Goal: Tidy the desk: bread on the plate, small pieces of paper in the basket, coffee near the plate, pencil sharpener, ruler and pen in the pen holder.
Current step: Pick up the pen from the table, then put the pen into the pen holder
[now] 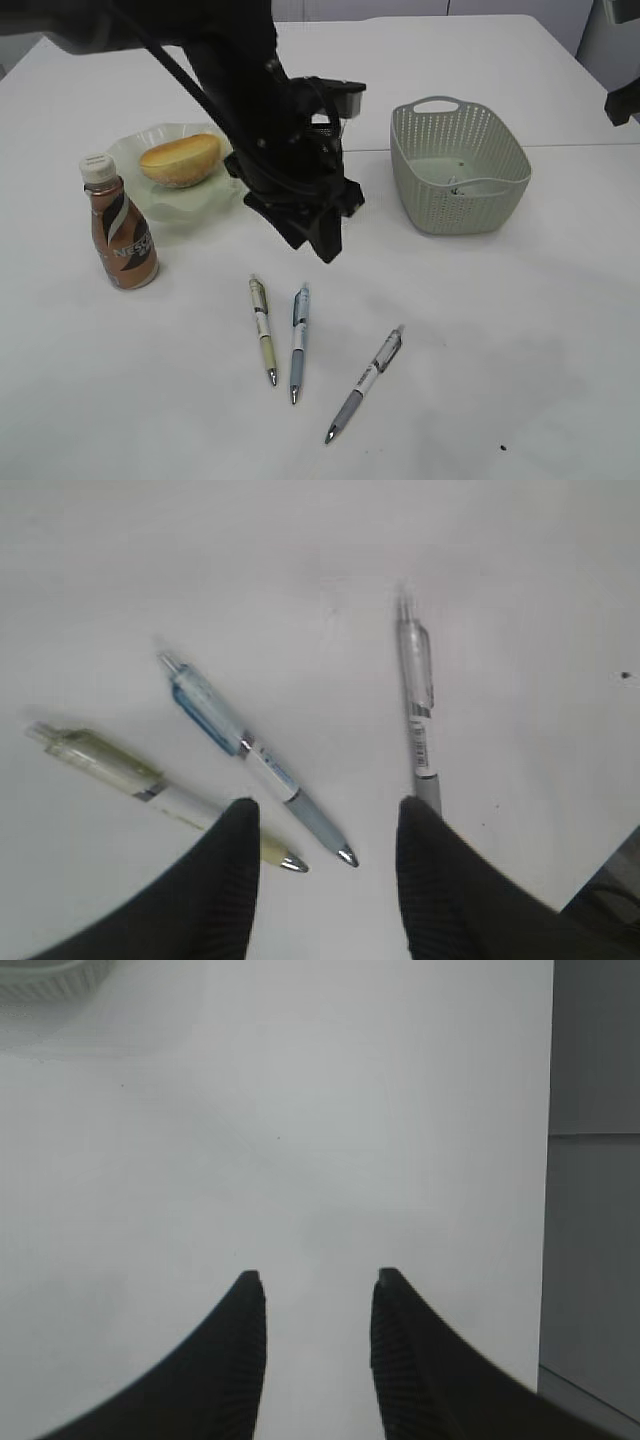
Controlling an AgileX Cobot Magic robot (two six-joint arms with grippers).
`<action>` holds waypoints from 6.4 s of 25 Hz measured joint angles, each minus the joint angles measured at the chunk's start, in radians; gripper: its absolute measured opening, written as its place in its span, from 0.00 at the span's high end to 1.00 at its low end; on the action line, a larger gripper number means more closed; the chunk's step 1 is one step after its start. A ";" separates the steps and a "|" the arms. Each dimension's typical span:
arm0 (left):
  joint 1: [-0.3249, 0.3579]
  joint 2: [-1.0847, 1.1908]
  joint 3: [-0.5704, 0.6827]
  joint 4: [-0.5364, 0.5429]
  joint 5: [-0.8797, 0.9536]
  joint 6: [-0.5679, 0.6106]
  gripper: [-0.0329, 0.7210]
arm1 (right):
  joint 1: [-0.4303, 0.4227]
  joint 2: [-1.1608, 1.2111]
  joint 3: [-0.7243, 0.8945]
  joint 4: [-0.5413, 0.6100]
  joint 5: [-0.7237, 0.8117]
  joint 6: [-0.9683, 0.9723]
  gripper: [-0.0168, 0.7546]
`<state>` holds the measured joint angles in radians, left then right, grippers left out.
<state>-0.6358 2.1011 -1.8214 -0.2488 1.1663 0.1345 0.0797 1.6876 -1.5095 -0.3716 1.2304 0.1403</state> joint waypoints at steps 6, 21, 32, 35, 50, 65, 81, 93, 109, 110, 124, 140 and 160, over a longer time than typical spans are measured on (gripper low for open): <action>-0.099 0.058 -0.002 -0.004 0.000 0.001 0.47 | 0.000 0.000 0.000 0.000 0.000 0.000 0.60; -0.181 0.225 -0.002 0.106 -0.039 -0.080 0.43 | 0.000 0.000 0.000 0.000 0.000 0.000 0.60; -0.183 0.250 -0.004 0.115 -0.095 -0.080 0.44 | 0.000 0.000 0.000 0.000 0.000 0.000 0.60; -0.183 0.250 -0.004 0.116 -0.111 -0.080 0.44 | 0.000 0.000 0.000 0.000 0.000 0.000 0.60; -0.220 0.255 -0.004 0.157 -0.112 -0.078 0.45 | 0.000 0.000 0.000 0.000 0.000 0.000 0.60; -0.220 0.278 -0.006 0.164 -0.106 -0.078 0.51 | 0.000 0.000 0.000 0.000 0.000 0.000 0.60; -0.220 0.299 -0.025 0.181 -0.100 -0.076 0.83 | 0.000 0.000 0.000 -0.002 0.000 0.000 0.60; -0.220 0.289 -0.026 0.158 -0.104 -0.127 0.87 | 0.000 0.000 0.000 -0.003 0.000 0.000 0.60; -0.200 0.160 -0.050 0.119 0.008 -0.198 0.87 | 0.000 0.000 0.000 -0.003 0.000 0.000 0.60; -0.200 0.149 -0.050 0.125 -0.004 -0.206 0.87 | 0.000 0.000 0.000 -0.003 0.000 0.000 0.60; -0.200 0.014 0.050 0.259 -0.444 -0.304 0.87 | 0.000 0.000 0.000 -0.004 0.000 0.000 0.60; -0.063 -0.041 0.556 0.454 -1.714 -0.293 0.87 | 0.000 0.000 0.000 -0.004 0.000 0.000 0.60; 0.091 0.010 0.388 0.460 -1.856 -0.286 0.87 | 0.000 0.000 0.000 -0.004 0.000 0.000 0.60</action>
<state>-0.5450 2.1109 -1.4337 0.2107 -0.6899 -0.1510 0.0797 1.6876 -1.5095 -0.3759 1.2304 0.1403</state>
